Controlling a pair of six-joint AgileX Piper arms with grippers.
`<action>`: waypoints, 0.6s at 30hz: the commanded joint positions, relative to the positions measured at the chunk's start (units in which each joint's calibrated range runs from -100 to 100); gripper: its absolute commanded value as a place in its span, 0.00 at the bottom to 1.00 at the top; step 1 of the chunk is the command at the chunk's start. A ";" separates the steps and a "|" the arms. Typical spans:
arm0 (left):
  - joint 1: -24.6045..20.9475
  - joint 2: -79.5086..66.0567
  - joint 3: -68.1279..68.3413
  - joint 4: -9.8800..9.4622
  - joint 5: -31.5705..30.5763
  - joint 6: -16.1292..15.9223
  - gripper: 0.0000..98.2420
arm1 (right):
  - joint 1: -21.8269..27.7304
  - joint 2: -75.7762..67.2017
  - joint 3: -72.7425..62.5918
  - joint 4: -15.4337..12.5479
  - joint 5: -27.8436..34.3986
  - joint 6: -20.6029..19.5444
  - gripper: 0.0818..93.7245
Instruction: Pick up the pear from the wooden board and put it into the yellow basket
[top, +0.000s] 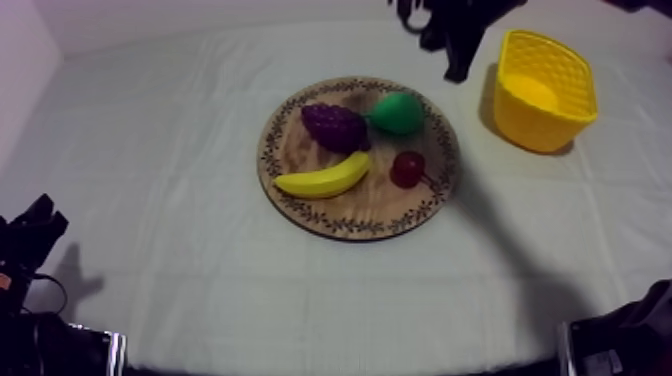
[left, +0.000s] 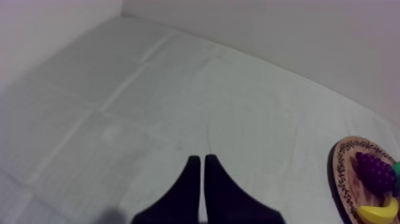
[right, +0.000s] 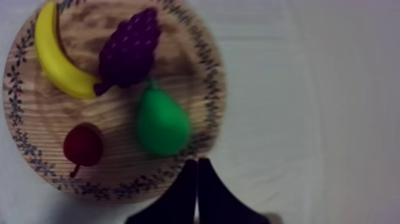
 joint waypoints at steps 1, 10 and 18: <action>0.00 -0.01 0.00 -0.01 -0.01 0.01 0.00 | -0.20 1.60 2.22 0.66 -1.96 -0.73 0.01; 0.00 -0.01 0.00 -0.01 -0.01 0.01 0.00 | -1.02 3.23 5.39 2.33 -6.10 -2.07 0.34; 0.00 -0.01 0.00 -0.01 -0.01 0.01 0.00 | -0.44 2.66 6.61 0.42 -7.87 -0.23 0.87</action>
